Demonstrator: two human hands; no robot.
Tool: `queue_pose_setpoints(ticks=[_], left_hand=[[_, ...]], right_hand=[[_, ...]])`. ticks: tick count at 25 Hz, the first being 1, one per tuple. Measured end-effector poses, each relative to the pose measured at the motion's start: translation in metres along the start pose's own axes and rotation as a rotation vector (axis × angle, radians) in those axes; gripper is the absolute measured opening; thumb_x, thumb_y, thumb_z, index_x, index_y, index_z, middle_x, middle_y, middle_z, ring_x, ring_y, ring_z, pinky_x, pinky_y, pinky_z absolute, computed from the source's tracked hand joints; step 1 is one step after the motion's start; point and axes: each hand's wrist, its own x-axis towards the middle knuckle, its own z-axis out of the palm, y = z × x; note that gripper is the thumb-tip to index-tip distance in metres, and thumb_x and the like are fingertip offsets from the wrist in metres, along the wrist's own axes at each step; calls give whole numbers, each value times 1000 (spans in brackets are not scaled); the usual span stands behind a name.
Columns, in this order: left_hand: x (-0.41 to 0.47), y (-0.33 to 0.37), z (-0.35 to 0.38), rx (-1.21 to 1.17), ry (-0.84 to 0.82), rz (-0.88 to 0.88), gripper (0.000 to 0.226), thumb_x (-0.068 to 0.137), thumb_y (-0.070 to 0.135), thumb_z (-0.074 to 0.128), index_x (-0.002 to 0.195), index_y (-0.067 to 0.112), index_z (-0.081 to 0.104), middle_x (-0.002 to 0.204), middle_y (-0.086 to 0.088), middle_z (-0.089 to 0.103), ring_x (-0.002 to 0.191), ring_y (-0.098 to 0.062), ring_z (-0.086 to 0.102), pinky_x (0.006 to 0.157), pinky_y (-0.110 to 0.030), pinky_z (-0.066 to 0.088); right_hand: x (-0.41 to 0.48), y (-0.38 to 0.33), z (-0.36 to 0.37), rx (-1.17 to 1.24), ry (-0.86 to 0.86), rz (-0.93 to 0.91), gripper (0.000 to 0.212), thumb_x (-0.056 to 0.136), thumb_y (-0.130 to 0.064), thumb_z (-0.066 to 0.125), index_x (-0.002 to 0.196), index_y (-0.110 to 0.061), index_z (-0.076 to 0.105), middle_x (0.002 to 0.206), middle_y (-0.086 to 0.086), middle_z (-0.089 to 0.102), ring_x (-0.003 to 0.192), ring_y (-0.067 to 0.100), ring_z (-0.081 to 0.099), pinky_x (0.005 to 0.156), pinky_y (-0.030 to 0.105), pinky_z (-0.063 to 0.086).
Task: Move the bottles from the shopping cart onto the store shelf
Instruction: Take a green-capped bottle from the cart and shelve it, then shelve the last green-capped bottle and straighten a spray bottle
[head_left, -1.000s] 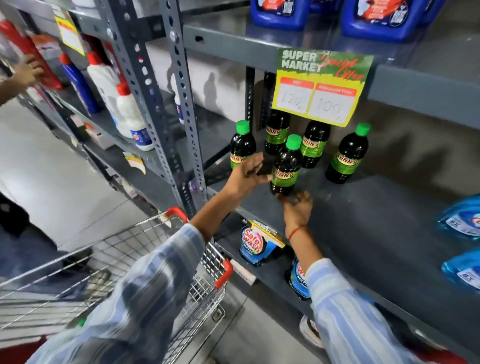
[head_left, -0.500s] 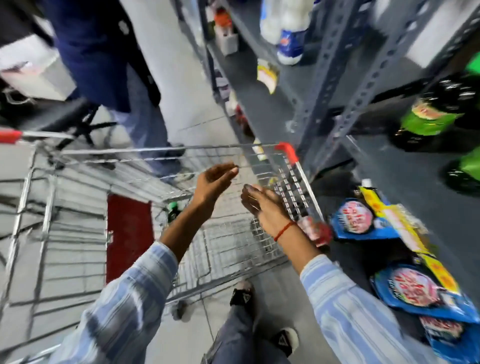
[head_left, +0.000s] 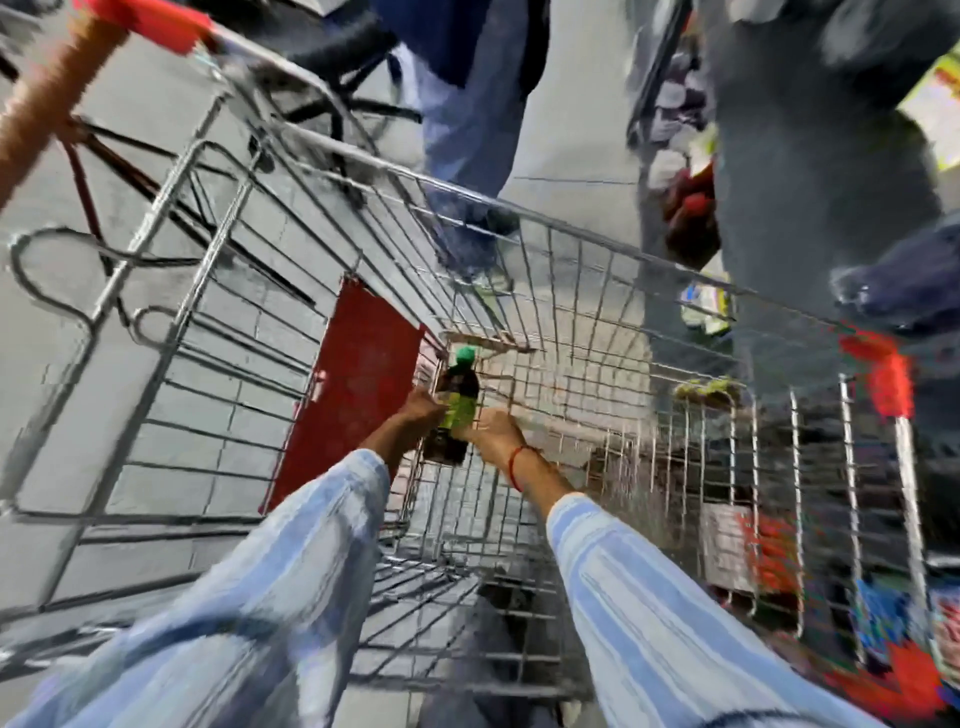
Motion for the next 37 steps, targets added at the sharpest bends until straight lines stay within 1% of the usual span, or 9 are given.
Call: queue_pose_setpoints(ticks=[3, 5, 8, 13, 16, 23, 30, 33, 37], left_hand=[[19, -18, 19, -52, -13, -81, 34, 93, 3, 42, 123, -10, 51, 97, -16, 51, 90, -20, 53, 75, -28, 47], [27, -24, 25, -27, 33, -101, 22, 92, 4, 44, 97, -10, 61, 90, -13, 50, 89, -18, 46, 60, -15, 47], [37, -30, 34, 1, 70, -71, 40, 87, -1, 52, 51, 14, 40, 57, -2, 42, 68, -18, 47, 30, -8, 31], [55, -40, 28, -30, -22, -56, 38, 86, 1, 56, 52, 12, 44, 54, -8, 43, 54, -18, 39, 54, -25, 30], [64, -40, 31, -110, -18, -52, 40, 91, 6, 51, 52, 12, 42, 44, -2, 39, 43, -14, 34, 49, -24, 23], [40, -23, 38, -625, -232, -134, 15, 92, 5, 47, 81, 10, 56, 83, -7, 58, 77, -17, 56, 67, -27, 46], [-29, 46, 3, -566, -503, -5, 30, 94, 4, 44, 123, 6, 48, 110, -7, 59, 101, -15, 61, 84, -30, 51], [-82, 74, 1, -496, -547, 73, 23, 94, 3, 43, 104, 18, 58, 90, 3, 68, 77, -3, 69, 76, -26, 54], [-145, 102, 11, -432, -664, 201, 19, 92, 2, 47, 88, 17, 58, 80, 3, 74, 79, -10, 70, 71, -29, 59]], right_hand=[[24, 16, 15, -175, 11, 63, 44, 80, -17, 71, 119, 2, 60, 109, 14, 65, 102, 22, 60, 85, 35, 48], [31, 25, 21, -192, -14, 88, 45, 77, -17, 73, 117, 1, 60, 113, 18, 66, 99, 23, 60, 79, 32, 48], [38, 37, 25, -175, -7, 122, 50, 73, -12, 76, 118, 4, 60, 109, 13, 66, 93, 16, 54, 72, 25, 40], [47, 50, 20, -96, 41, 142, 59, 69, -16, 80, 122, -2, 58, 121, 17, 65, 111, 28, 61, 83, 27, 47], [50, 53, 18, -69, 22, 110, 56, 71, -18, 79, 121, -3, 60, 121, 17, 65, 108, 27, 61, 87, 29, 47], [23, 48, -34, -31, -121, 59, 51, 78, -5, 70, 126, -1, 54, 130, 20, 58, 121, 30, 54, 99, 30, 42], [-57, 10, -91, 30, -133, -62, 60, 81, -6, 68, 135, -6, 40, 123, 4, 53, 111, 14, 47, 65, 0, 45], [-104, 7, -104, 59, -39, -104, 61, 78, -2, 70, 132, -3, 41, 133, 11, 52, 121, 23, 49, 93, 24, 44], [-171, 4, -126, 55, 87, -166, 59, 72, 7, 73, 124, 3, 47, 130, 21, 56, 115, 29, 55, 96, 40, 49]])
